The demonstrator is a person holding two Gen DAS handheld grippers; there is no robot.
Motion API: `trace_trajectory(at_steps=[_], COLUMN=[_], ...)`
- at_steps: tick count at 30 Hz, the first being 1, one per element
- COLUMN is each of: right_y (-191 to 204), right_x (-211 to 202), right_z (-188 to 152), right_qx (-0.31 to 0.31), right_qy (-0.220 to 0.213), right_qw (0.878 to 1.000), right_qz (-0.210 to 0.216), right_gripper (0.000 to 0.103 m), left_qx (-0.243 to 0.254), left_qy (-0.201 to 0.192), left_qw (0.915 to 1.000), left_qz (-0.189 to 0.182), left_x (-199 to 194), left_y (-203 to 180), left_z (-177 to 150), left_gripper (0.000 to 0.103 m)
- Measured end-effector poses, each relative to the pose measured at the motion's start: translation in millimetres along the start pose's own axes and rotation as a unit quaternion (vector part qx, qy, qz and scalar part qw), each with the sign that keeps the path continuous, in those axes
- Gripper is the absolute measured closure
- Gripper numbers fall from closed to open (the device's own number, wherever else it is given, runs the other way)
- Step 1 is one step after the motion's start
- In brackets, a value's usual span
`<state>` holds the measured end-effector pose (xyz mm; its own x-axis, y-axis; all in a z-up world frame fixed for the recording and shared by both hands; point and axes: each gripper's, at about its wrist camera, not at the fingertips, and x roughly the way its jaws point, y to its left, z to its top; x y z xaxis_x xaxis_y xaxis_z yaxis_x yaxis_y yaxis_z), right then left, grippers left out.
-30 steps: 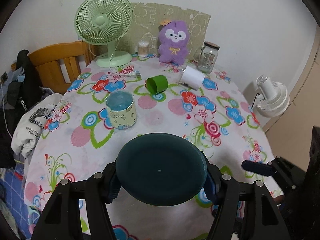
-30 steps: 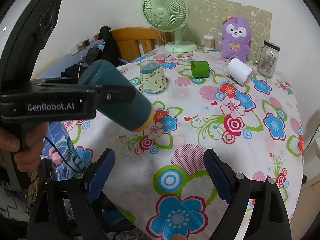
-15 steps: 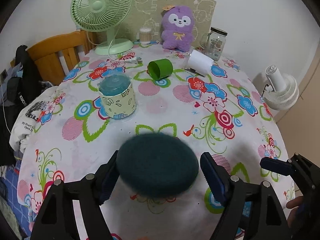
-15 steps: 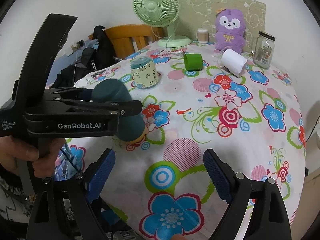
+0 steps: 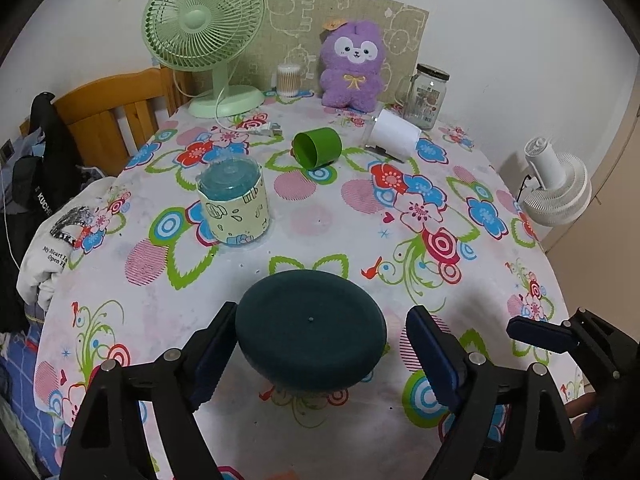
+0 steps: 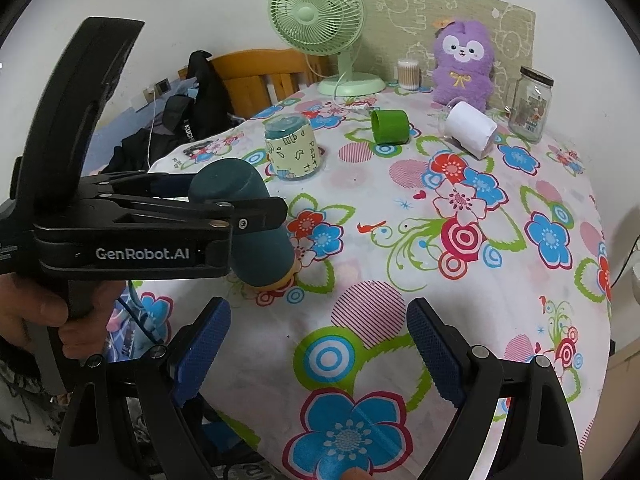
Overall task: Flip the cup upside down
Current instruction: 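Lower the teal cup rim-down onto the table and open the left gripper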
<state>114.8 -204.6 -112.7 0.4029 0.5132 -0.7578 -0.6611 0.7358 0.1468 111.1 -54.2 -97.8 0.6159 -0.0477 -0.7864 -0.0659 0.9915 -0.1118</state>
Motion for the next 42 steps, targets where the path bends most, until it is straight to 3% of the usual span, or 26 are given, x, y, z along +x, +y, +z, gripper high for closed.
trace_trajectory(at_steps=[11,29,42], right_y=[4.5,15.5,29.4], right_x=[-5.3,-22.4,-35.3], right_z=[7.3,21.4,38.4], right_qx=[0.007,0.008,0.006], right_qy=[-0.008,-0.033,-0.059], right_qw=[1.000,0.999,0.998], right_qz=[-0.011,-0.024,-0.022], right_gripper=[0.012,0.011,0.011], left_qx=[-0.001,-0.004,-0.019], left_qy=[-0.020,-0.060,-0.112], left_qw=[0.9998,0.9982,0.9935], left_qz=[0.002,0.000,0.009], left_x=[-19.4,-54.6,-90.6], left_y=[5.3,14.3,33.2], left_z=[1.0,5.4,8.4], left_gripper=[0.009,0.005,0.000])
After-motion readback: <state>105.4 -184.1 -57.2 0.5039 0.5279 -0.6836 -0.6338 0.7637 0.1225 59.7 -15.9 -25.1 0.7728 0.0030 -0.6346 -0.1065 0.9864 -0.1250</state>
